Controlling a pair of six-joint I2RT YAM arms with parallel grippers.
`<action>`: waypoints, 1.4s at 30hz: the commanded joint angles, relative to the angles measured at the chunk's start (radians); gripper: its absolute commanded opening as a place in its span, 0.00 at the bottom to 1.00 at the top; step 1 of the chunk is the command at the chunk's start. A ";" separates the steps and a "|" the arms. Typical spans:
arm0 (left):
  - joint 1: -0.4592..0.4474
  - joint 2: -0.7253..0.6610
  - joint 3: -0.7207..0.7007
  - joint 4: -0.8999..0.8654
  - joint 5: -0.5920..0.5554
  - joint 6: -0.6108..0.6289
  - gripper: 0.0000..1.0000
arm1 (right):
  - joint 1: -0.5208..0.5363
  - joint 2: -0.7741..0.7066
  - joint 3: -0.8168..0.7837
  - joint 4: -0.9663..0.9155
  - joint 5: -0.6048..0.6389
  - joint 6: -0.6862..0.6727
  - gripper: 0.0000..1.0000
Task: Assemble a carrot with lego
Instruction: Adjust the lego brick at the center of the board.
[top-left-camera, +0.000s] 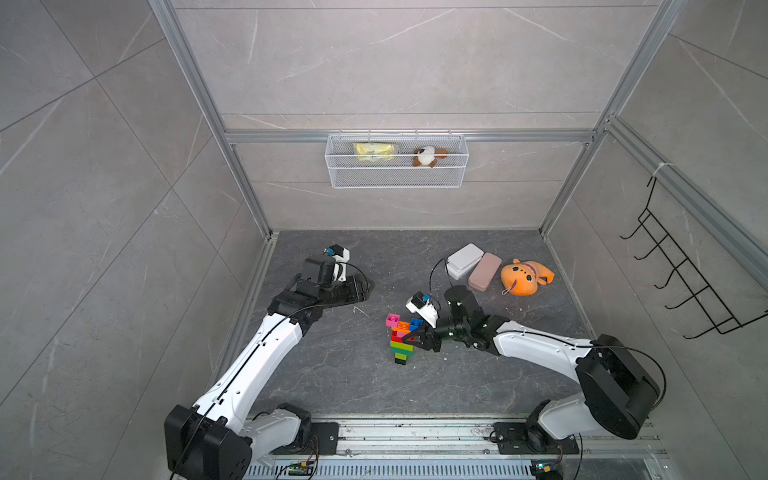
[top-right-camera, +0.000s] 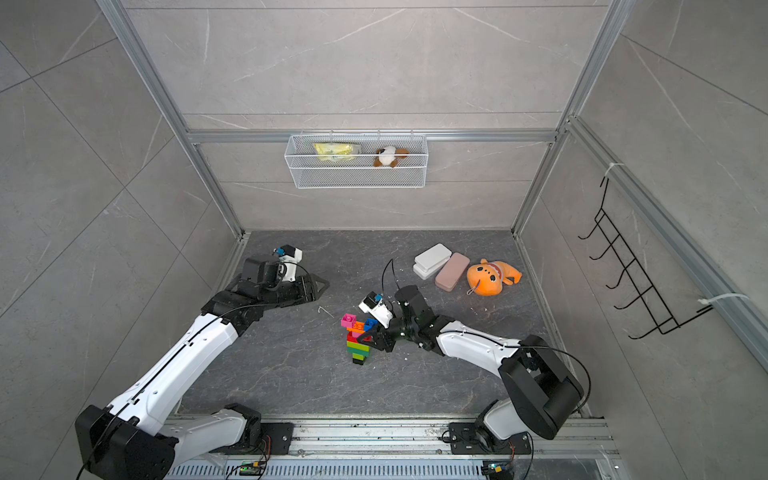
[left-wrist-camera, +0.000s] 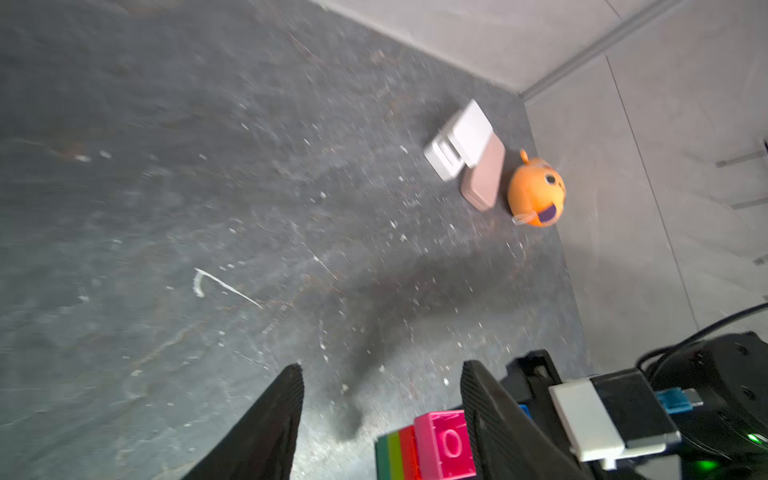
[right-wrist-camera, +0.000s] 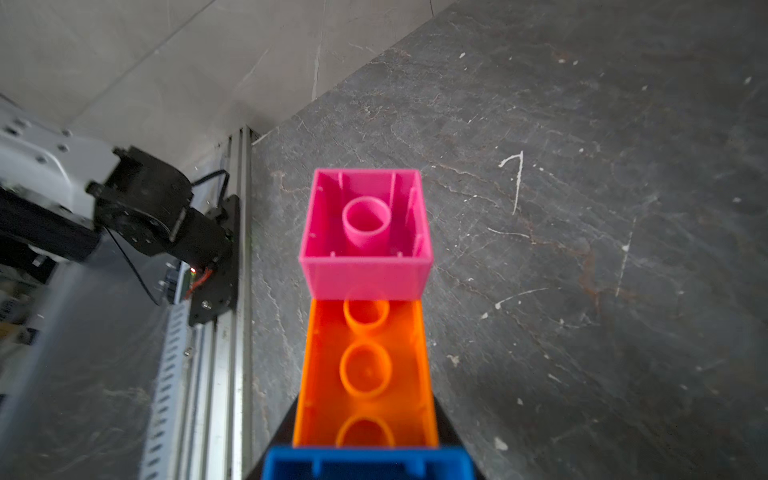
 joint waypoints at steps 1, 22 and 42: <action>0.001 -0.039 0.007 0.096 -0.108 -0.024 0.64 | -0.028 0.070 0.094 -0.161 -0.107 0.234 0.31; -0.002 -0.001 -0.119 0.263 -0.020 -0.078 0.64 | -0.077 0.481 0.458 -0.697 -0.282 0.292 0.36; -0.007 0.032 -0.144 0.303 0.017 -0.054 0.65 | -0.118 0.655 0.612 -0.973 -0.256 0.123 0.48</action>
